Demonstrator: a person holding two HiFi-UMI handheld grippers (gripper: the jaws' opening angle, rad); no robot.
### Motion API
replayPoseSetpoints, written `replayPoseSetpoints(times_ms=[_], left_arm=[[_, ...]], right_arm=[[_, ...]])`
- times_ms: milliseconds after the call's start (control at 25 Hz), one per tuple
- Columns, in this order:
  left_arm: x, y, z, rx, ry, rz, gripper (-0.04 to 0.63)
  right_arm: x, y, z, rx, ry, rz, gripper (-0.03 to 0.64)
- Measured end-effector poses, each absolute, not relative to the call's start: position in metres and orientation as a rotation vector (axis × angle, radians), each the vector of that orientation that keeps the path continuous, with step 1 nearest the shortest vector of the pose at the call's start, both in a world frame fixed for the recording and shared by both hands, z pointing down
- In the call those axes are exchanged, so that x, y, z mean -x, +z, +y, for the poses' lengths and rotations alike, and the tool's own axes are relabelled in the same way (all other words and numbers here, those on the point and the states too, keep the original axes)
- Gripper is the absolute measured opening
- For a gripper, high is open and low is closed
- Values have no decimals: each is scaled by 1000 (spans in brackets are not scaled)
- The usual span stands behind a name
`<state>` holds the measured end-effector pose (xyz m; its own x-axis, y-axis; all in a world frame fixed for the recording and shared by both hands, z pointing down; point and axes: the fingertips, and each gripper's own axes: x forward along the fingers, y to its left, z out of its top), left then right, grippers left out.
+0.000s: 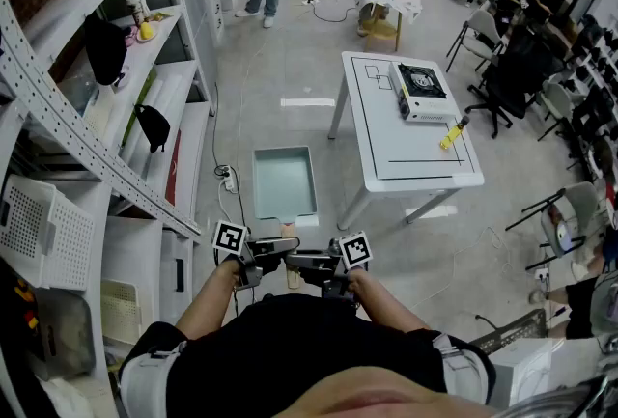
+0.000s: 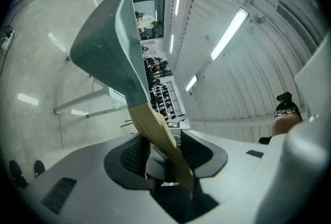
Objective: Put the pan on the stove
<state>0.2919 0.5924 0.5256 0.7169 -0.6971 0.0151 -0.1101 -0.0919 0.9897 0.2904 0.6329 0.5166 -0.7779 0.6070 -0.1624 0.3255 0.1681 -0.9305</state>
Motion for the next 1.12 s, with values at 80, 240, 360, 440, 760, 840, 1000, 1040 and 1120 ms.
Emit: replayPoseSetpoints(times_ms=[80, 240, 360, 440, 760, 840, 1000, 1040, 1120], left_arm=[[-292, 524, 592, -1612, -551, -671, 189], [-298, 521, 594, -1632, -547, -652, 193], [-304, 522, 594, -1617, -537, -652, 193], [-306, 522, 593, -1618, -538, -651, 193], [-310, 524, 584, -1614, -552, -694, 196], [-312, 524, 581, -1639, -559, -711, 196], [-316, 533, 573, -1743, -527, -773, 199], [-317, 535, 572, -1756, -520, -778, 199], [-318, 541, 572, -1744, -510, -780, 201]], right_arm=[[-291, 514, 631, 887, 1647, -2204, 169], [-295, 509, 635, 891, 1674, -2213, 170], [-301, 511, 633, 884, 1677, -2217, 169], [-302, 513, 632, 888, 1660, -2220, 170], [-308, 512, 623, 913, 1681, -2187, 175], [-313, 509, 620, 935, 1719, -2174, 175], [-323, 512, 615, 952, 1679, -2172, 175], [-325, 514, 615, 953, 1664, -2172, 173], [-325, 517, 615, 960, 1663, -2167, 175]])
